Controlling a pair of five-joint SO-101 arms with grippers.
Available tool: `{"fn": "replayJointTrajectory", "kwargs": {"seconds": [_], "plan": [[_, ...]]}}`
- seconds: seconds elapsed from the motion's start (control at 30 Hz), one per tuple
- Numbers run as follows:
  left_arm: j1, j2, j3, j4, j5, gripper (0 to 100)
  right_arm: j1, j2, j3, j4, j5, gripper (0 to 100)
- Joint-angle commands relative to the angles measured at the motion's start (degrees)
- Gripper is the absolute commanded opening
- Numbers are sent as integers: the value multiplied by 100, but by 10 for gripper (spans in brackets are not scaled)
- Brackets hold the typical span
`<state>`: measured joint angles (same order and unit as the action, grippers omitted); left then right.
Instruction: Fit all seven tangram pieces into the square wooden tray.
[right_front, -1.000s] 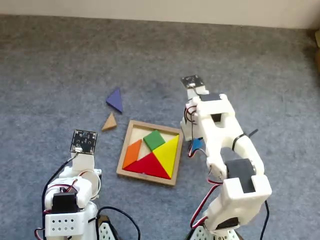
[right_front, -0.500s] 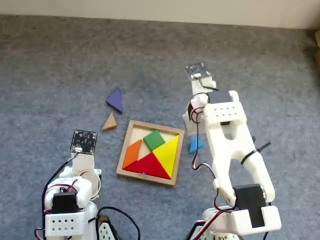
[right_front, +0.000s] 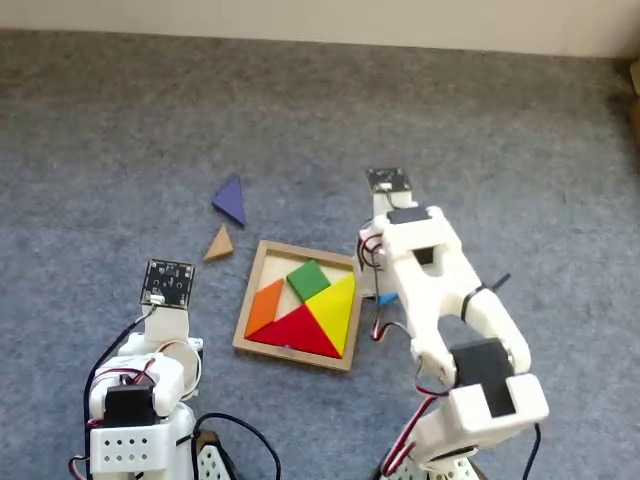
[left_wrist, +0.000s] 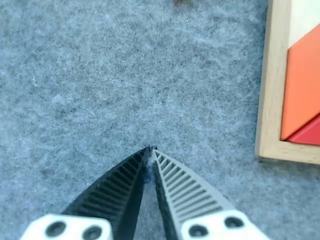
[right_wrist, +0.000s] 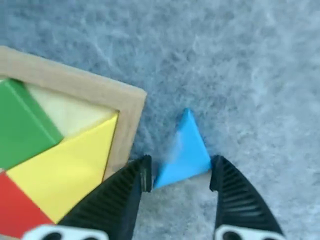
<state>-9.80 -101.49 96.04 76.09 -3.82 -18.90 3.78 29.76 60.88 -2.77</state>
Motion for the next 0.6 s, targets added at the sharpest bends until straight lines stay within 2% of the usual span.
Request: {"fn": "replayJointTrajectory", "kwargs": {"seconds": [0.0,0.17,0.37,0.57], "plan": [[-48,-215,119,44,44,6,-40,92,-48,-110,-70,195],[-48,-215,119,44,44,6,-40,207,-40,-101,-53,187],[-48,-215,119,44,44,6,-40,198,-31,-101,-53,68],[-48,-215,119,44,44,6,154,171,-48,-57,-44,63]]}}
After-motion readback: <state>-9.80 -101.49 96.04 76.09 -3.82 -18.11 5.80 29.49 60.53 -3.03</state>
